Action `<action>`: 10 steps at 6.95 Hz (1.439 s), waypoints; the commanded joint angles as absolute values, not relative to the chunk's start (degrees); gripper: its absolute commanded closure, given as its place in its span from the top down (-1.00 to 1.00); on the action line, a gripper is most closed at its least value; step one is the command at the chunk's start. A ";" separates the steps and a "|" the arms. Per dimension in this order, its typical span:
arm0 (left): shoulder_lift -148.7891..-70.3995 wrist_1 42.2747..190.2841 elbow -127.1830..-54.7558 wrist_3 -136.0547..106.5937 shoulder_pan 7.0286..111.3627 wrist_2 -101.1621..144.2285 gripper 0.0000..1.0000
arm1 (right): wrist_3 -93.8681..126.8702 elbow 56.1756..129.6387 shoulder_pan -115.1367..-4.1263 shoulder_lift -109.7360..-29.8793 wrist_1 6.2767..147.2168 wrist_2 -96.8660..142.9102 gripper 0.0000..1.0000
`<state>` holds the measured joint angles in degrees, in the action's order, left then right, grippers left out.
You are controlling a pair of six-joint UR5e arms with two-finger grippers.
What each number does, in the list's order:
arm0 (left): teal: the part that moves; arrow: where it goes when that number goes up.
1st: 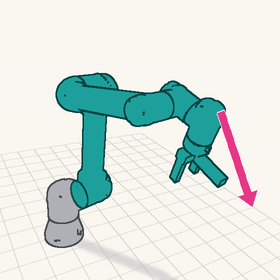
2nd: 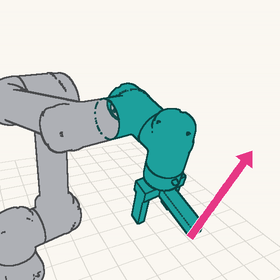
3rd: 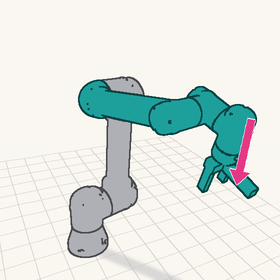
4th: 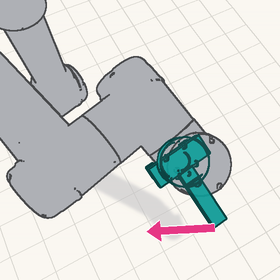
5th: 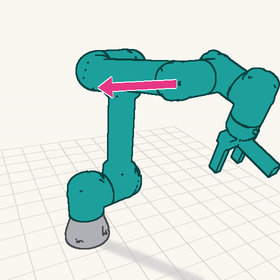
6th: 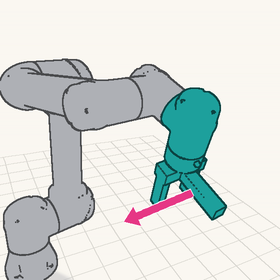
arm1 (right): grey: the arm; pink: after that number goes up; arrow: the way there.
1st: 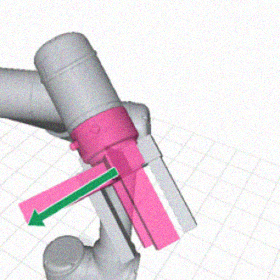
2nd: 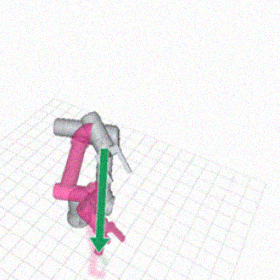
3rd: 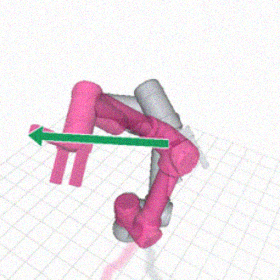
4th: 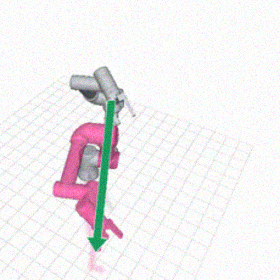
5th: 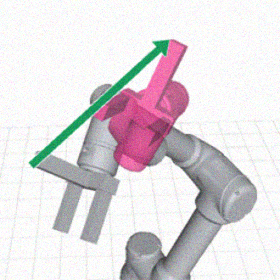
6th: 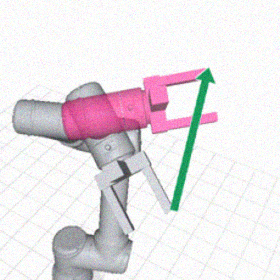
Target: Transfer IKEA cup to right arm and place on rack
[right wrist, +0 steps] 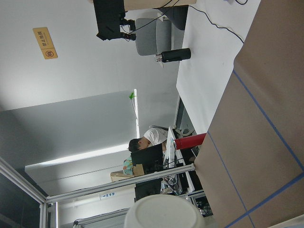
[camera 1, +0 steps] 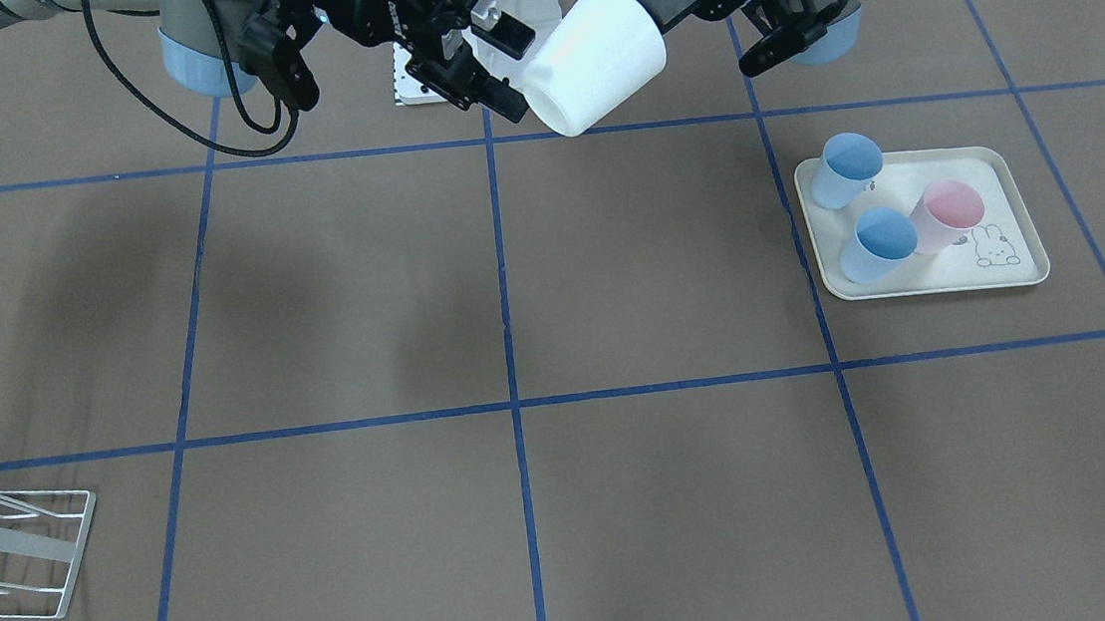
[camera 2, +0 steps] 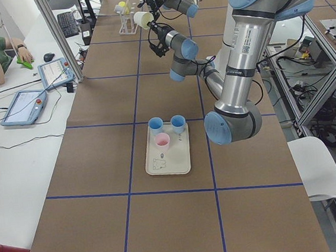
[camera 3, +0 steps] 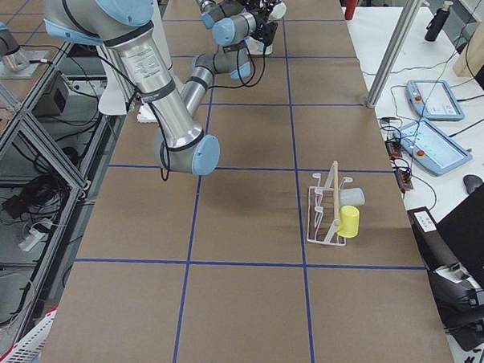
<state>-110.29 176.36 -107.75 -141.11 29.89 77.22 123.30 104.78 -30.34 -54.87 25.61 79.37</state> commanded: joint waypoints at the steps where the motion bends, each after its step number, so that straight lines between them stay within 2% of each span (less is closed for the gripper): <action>1: -111.53 176.13 -106.79 -141.06 29.62 77.17 -1.00 | 123.05 103.97 -30.23 -54.93 25.58 79.37 1.00; 10: -114.34 173.06 -105.64 -139.75 27.60 77.17 -1.00 | 123.31 103.97 -30.23 -54.76 25.49 79.37 1.00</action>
<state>-114.16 173.18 -105.65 -139.76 27.69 77.17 123.30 104.00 -30.23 -54.81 25.49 79.37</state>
